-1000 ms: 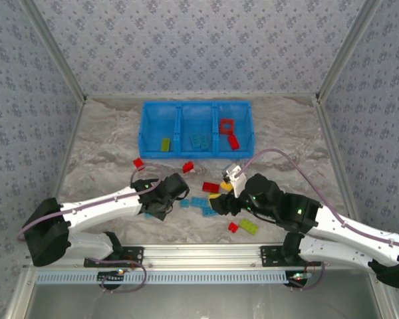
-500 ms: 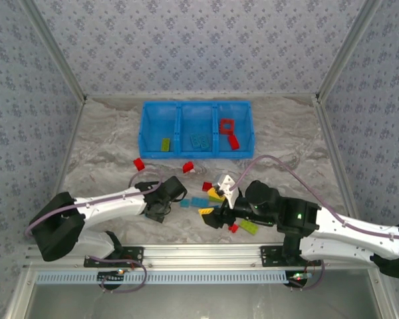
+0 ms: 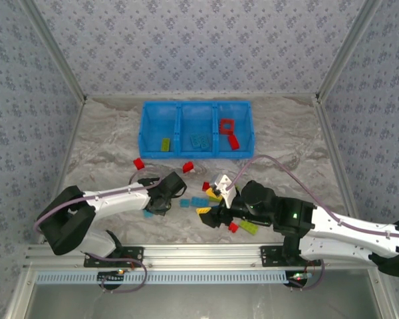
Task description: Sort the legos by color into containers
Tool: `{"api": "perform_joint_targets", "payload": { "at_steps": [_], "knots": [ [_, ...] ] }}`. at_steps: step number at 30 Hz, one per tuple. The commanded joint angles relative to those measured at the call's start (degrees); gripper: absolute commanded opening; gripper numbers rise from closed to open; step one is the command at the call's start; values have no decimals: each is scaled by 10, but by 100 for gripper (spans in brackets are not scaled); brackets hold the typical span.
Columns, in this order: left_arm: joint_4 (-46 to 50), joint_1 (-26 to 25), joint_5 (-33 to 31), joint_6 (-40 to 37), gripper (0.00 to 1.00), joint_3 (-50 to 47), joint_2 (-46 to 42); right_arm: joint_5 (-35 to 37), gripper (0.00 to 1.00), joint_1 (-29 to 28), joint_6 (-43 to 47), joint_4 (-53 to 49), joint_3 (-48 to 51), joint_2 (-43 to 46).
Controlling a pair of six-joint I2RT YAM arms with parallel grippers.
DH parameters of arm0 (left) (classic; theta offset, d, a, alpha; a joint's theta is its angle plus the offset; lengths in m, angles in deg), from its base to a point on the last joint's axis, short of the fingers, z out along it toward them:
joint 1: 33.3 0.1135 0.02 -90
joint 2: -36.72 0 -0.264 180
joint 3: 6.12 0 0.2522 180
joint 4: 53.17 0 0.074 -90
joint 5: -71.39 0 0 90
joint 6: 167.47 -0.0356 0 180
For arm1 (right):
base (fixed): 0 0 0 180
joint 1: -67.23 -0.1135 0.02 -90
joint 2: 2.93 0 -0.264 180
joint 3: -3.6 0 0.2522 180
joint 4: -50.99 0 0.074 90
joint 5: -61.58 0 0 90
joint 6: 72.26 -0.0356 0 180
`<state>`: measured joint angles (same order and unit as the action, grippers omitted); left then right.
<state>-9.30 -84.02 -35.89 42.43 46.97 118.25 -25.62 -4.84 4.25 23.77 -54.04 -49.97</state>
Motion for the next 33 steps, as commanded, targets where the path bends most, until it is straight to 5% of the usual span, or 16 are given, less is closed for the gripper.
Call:
{"api": "perform_joint_targets", "payload": {
  "at_steps": [1, 6, 12, 17, 21, 27, 33],
  "knots": [
    [4, 4, 0, 95, 43, 9, 7, 19, 71, -4, -4, 12, 1, 1],
    [38, 4, -53, 26, 40, 43, -29, 29, 71, -4, 6, 18, -11, -2],
    [99, 74, -109, -252, 37, 161, -71, 107, 71, -7, 51, 36, -66, -67],
    [95, 181, -33, -549, 43, 280, -23, 193, 71, -7, 100, 104, -114, -155],
    [126, 256, 48, -690, 45, 388, 66, 198, 71, 11, 104, 146, -149, -209],
    [237, 281, 3, -808, 43, 573, 242, 191, 70, 37, 85, 154, -170, -225],
    [239, 290, 0, -825, 38, 613, 302, 188, 70, 51, 63, 144, -144, -200]
  ]
}}
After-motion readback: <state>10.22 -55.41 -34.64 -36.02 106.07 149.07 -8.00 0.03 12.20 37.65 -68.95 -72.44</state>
